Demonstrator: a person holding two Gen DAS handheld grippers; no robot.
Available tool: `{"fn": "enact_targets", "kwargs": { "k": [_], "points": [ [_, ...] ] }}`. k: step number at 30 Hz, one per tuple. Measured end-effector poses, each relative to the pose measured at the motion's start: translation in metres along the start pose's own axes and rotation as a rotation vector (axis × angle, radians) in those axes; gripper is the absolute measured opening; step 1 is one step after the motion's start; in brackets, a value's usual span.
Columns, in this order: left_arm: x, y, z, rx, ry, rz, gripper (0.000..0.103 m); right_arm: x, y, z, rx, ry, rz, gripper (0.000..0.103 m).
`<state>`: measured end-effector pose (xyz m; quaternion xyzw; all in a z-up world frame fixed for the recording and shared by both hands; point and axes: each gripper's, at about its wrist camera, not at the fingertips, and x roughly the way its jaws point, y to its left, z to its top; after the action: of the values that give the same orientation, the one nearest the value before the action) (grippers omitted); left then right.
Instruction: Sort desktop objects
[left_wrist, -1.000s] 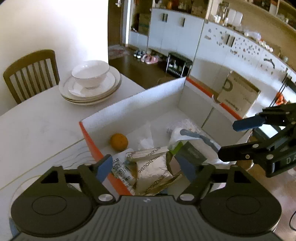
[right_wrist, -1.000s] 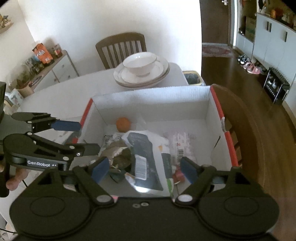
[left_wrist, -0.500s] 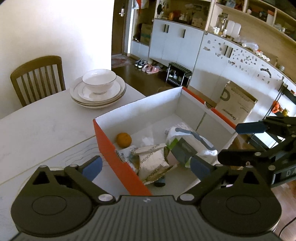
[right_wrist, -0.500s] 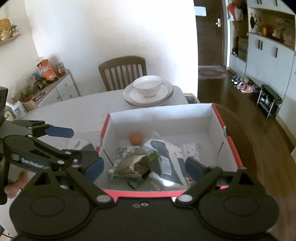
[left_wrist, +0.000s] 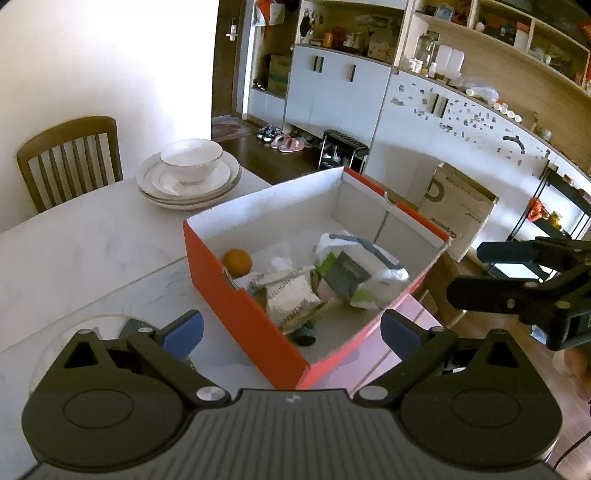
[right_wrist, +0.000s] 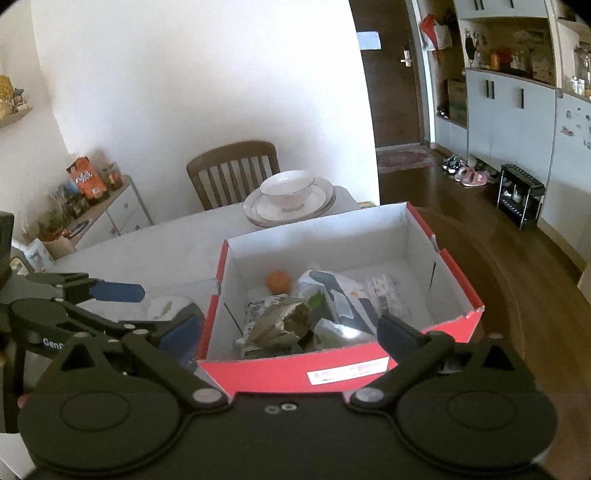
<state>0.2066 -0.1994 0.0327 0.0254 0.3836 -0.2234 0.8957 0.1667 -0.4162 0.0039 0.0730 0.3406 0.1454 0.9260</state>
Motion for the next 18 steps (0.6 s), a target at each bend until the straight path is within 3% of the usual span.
{"fn": "enact_targets", "kwargs": {
  "k": [7, 18],
  "points": [
    [-0.015, -0.011, -0.016, 0.024, -0.023, 0.009, 0.103, -0.021, 0.012, -0.013, -0.027, -0.054, -0.007, 0.102],
    [-0.031, -0.022, -0.025, 0.057, -0.065, 0.015, 0.103, -0.034, 0.011, -0.023, 0.004, -0.063, -0.005, 0.102]
  ]
}}
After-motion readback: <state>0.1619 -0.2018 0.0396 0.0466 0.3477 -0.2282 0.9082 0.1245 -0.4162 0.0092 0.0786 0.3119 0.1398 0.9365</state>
